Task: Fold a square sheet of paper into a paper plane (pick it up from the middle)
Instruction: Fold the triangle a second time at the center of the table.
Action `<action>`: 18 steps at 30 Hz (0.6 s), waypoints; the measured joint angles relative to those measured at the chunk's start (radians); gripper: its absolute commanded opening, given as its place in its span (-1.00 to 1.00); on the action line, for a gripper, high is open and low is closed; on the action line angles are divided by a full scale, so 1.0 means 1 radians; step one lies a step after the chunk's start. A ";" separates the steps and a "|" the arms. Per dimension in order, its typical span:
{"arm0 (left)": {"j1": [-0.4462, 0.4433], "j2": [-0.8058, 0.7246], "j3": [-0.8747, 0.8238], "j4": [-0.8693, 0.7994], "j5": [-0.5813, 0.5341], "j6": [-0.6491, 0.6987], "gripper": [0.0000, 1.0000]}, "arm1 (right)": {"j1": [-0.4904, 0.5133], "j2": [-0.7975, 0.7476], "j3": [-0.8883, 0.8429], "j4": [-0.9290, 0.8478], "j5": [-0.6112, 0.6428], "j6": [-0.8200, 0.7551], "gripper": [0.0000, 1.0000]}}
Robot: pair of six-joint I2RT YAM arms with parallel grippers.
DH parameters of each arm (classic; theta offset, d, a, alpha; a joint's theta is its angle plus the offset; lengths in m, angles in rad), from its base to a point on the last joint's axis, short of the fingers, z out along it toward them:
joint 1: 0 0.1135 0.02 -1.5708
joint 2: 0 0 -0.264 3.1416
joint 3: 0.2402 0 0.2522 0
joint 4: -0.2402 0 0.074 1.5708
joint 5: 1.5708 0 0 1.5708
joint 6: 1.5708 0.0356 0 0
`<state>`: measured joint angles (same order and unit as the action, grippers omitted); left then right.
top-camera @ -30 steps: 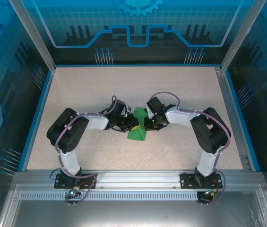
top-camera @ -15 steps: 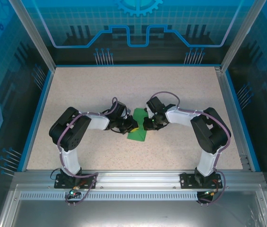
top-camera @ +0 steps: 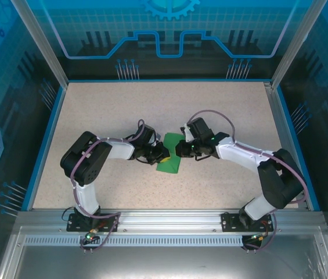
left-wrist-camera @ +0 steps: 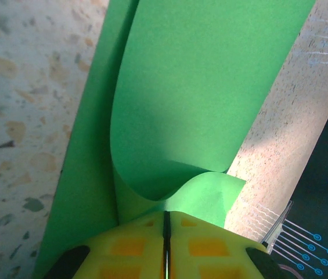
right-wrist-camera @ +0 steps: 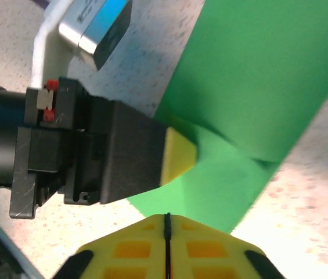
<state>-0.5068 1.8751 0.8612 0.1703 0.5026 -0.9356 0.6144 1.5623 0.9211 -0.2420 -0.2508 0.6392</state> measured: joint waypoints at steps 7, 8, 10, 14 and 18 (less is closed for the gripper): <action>0.000 0.000 0.000 0.000 0.000 0.003 -0.79 | 0.095 0.113 -0.013 0.076 -0.056 0.073 -0.97; 0.000 0.000 0.000 0.000 0.000 0.003 -0.79 | 0.098 0.126 -0.013 0.080 -0.056 0.077 -0.97; 0.000 0.000 0.000 0.000 0.000 0.003 -0.79 | 0.098 0.141 -0.012 0.082 -0.053 0.084 -0.97; 0.000 0.000 0.000 0.000 0.000 0.003 -0.79 | 0.098 0.163 -0.006 0.079 -0.042 0.088 -0.97; 0.000 0.000 0.000 -0.001 0.000 0.010 -0.79 | 0.098 0.188 -0.003 0.078 -0.032 0.088 -0.96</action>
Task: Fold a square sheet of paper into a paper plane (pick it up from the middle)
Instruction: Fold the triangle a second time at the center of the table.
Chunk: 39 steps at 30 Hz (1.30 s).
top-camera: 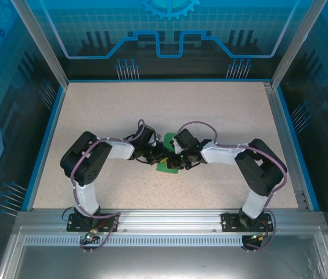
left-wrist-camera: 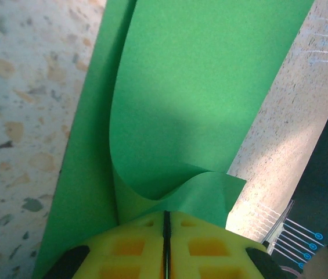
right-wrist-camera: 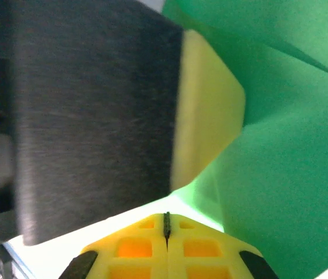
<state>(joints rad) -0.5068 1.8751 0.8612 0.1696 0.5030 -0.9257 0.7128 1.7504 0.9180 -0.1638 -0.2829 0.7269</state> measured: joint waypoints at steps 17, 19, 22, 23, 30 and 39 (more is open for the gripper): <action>0.000 0.001 0.000 -0.003 0.000 0.012 -0.81 | -0.046 0.011 -0.056 0.046 -0.035 0.003 -0.89; 0.000 0.001 0.000 -0.003 0.000 0.012 -0.81 | -0.046 0.010 -0.058 0.047 -0.035 0.003 -0.88; 0.000 0.002 0.000 -0.003 0.000 0.012 -0.82 | -0.046 0.005 -0.062 0.050 -0.035 0.002 -0.86; 0.000 0.002 0.000 -0.003 0.000 0.012 -0.82 | -0.047 0.000 -0.068 0.050 -0.035 -0.001 -0.86; 0.000 0.005 0.000 -0.002 0.000 0.012 -0.84 | -0.054 -0.037 -0.115 0.053 -0.044 -0.008 -0.83; 0.000 0.007 0.000 0.003 0.004 0.012 -0.84 | -0.066 -0.104 -0.216 0.106 -0.051 -0.010 -0.83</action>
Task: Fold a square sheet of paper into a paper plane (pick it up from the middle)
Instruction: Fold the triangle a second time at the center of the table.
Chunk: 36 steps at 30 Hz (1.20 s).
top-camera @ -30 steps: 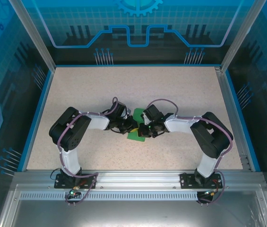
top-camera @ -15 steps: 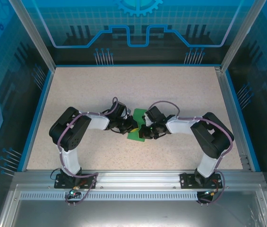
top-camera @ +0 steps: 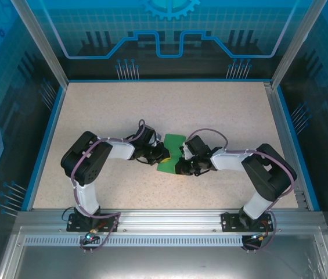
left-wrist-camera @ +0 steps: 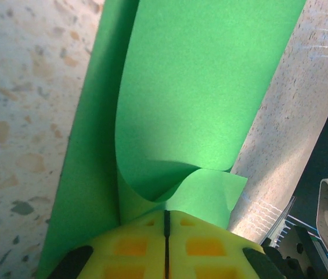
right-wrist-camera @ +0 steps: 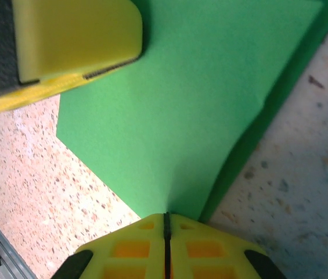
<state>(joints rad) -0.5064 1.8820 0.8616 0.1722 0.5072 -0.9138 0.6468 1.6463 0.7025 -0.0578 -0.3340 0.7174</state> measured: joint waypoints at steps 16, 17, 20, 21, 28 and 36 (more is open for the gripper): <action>0.000 0.000 0.000 0.002 0.003 0.000 -0.83 | -0.011 -0.134 0.007 -0.077 -0.011 0.045 -0.83; 0.000 0.000 0.000 0.002 0.004 0.000 -0.83 | -0.006 -0.126 0.023 -0.069 -0.011 0.051 -0.83; 0.000 0.000 0.000 0.002 0.004 0.000 -0.82 | 0.001 -0.089 0.066 -0.038 -0.013 0.063 -0.83; 0.000 0.000 0.000 0.002 0.004 0.000 -0.82 | 0.001 -0.072 0.079 -0.033 -0.015 0.067 -0.84; 0.000 0.000 0.000 0.002 0.005 0.002 -0.82 | 0.000 -0.002 0.098 -0.028 -0.019 0.069 -0.83; 0.000 0.000 0.000 0.001 0.006 0.013 -0.82 | 0.000 0.067 0.094 -0.032 -0.011 0.068 -0.86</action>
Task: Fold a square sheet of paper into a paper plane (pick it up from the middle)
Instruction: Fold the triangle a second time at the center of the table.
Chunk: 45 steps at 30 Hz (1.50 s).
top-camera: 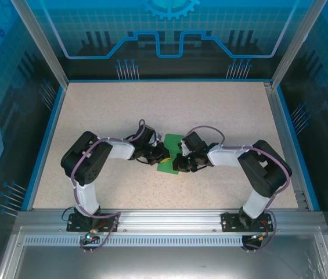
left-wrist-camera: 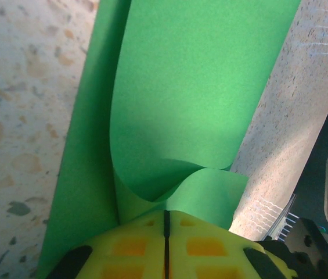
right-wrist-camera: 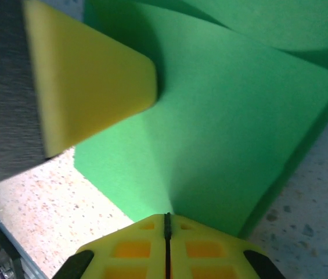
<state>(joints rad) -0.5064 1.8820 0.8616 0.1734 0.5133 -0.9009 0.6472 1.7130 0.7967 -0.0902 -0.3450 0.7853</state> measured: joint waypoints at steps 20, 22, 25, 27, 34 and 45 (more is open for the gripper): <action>0.047 0.017 0.059 -0.093 0.019 0.047 -0.75 | -0.027 -0.009 -0.058 0.077 -0.031 -0.035 -1.00; 0.060 0.022 0.074 -0.114 0.014 0.055 -0.75 | -0.027 -0.009 -0.058 0.077 -0.031 -0.039 -1.00; 0.082 0.035 0.104 -0.149 0.015 0.068 -0.74 | -0.029 -0.009 -0.058 0.075 -0.032 -0.045 -1.00; 0.093 0.045 0.128 -0.176 0.009 0.077 -0.74 | -0.029 -0.009 -0.058 0.074 -0.033 -0.046 -1.00; 0.156 0.068 0.204 -0.248 -0.035 0.121 -0.70 | -0.033 -0.008 -0.058 0.072 -0.042 -0.052 -0.99; 0.103 -0.066 0.140 -0.210 0.011 0.117 -0.70 | -0.035 0.002 -0.035 0.043 -0.050 -0.052 -0.97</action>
<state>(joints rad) -0.4038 1.8160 1.0019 -0.0368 0.5240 -0.7837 0.6121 1.7153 0.7612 -0.0471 -0.3946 0.7330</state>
